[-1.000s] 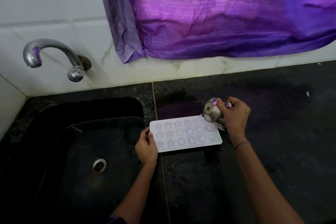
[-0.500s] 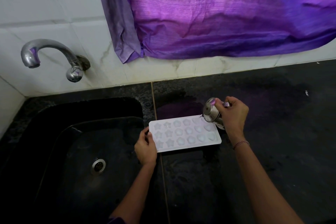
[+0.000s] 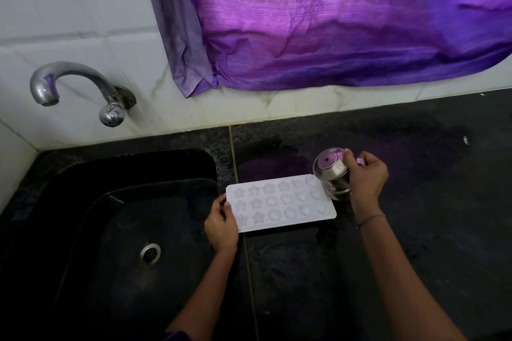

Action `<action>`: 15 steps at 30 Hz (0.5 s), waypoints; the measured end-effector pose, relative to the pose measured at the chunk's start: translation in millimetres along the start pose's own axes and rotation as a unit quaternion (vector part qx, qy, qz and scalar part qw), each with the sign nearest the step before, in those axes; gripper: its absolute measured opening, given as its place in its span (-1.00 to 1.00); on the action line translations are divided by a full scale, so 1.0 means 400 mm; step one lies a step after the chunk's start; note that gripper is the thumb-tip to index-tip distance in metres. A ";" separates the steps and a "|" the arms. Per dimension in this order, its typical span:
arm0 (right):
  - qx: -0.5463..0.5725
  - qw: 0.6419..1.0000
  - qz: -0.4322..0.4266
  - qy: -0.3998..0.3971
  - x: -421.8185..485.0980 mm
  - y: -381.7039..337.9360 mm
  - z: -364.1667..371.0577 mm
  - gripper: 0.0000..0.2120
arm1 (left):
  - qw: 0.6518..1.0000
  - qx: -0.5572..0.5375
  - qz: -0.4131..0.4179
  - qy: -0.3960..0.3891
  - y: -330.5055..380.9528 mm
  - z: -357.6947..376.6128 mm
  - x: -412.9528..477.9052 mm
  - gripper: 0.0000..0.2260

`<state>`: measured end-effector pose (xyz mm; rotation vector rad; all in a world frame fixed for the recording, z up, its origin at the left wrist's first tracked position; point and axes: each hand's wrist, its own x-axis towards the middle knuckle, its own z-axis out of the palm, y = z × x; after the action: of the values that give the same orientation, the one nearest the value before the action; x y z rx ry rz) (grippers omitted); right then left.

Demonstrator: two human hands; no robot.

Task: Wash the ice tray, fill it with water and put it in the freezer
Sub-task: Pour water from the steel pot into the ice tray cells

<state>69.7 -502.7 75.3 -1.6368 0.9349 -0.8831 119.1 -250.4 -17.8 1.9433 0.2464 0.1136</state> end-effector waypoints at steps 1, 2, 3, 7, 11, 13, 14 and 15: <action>0.007 1.000 0.003 0.002 0.003 0.001 -0.002 -0.59 | 1.000 0.000 -0.001 -0.001 0.000 0.000 0.000 -0.79; 0.011 1.000 0.004 0.003 0.006 0.002 -0.004 -0.59 | 1.000 0.001 -0.001 -0.001 0.000 0.000 0.000 -0.79; 0.011 1.000 0.002 0.004 0.009 0.004 -0.005 -0.60 | 1.000 0.002 -0.001 0.001 0.000 0.000 0.000 -0.79; -0.025 1.000 -0.011 0.009 0.019 0.014 -0.010 -0.63 | 1.000 0.008 0.003 0.001 0.001 0.000 0.000 -0.79; -0.050 0.998 -0.033 -0.002 0.014 0.017 -0.014 -0.64 | 1.000 0.006 0.004 0.003 0.002 0.000 -0.001 -0.79; -0.058 0.997 -0.048 -0.008 0.011 0.016 -0.015 -0.64 | 1.000 0.007 0.005 0.001 0.002 0.000 -0.001 -0.79; -0.062 0.997 -0.053 -0.009 0.011 0.015 -0.015 -0.64 | 1.000 0.007 0.004 0.001 0.002 0.000 -0.001 -0.79; -0.067 0.996 -0.056 -0.012 0.010 0.014 -0.014 -0.65 | 1.000 0.007 0.003 0.001 0.002 0.000 -0.002 -0.79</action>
<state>65.6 -509.6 71.5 -1.8256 0.9092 -0.8914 118.6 -250.9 -17.2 1.9578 0.2421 0.1181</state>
